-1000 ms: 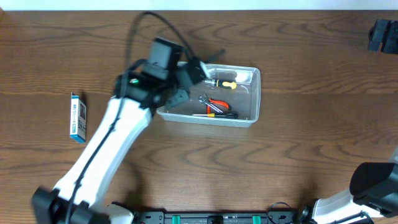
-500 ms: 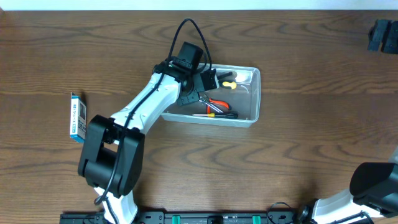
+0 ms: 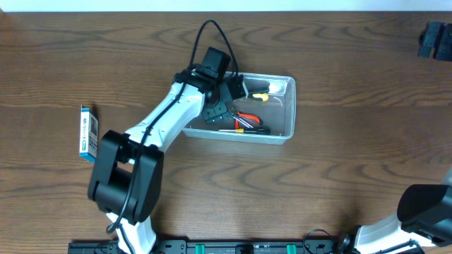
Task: Pack container
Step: 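Lift the black-orange pen with the left gripper and drop it in the container, then move the left gripper to the teal boxed item and grasp it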
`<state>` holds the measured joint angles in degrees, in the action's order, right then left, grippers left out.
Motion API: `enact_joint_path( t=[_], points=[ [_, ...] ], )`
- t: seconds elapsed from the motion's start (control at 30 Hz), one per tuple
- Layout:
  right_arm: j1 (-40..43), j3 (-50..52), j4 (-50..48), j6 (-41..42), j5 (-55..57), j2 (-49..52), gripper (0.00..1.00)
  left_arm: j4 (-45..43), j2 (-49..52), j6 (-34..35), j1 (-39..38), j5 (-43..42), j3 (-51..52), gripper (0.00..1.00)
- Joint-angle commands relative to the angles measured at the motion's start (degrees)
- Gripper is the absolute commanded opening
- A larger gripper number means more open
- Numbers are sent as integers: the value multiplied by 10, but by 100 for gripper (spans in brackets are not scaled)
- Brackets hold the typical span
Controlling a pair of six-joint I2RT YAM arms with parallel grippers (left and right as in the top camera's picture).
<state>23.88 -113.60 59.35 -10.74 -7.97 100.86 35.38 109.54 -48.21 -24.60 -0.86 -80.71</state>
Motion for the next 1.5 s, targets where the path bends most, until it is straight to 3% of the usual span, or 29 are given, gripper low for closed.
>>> enact_joint_path(
  t=[0.0,0.1,0.2,0.43,0.5,0.6,0.77,0.97,1.23,1.47],
  points=[
    [0,1,1,9,-5,-4,99,1,-78,105,19,17,-36,92],
    [0,1,1,9,-5,-4,99,9,-150,162,43,60,-45,100],
    [0,1,1,9,-5,-4,99,48,-225,201,92,95,-45,98],
    [0,1,1,9,-5,-4,99,193,-319,395,324,104,-44,98],
    [0,1,1,9,-5,-4,99,220,-320,412,388,74,-44,98],
    [0,1,3,8,-5,-4,99,247,-301,412,469,23,-37,98],
    [0,1,5,8,-4,-4,99,247,-244,373,520,21,-13,98],
    [1,1,16,8,-4,-4,99,219,-143,366,519,12,10,98],
    [0,1,21,5,-4,-4,99,160,-60,302,502,13,29,98],
    [1,1,45,4,2,-4,99,141,0,176,502,-35,30,98]
  ],
)
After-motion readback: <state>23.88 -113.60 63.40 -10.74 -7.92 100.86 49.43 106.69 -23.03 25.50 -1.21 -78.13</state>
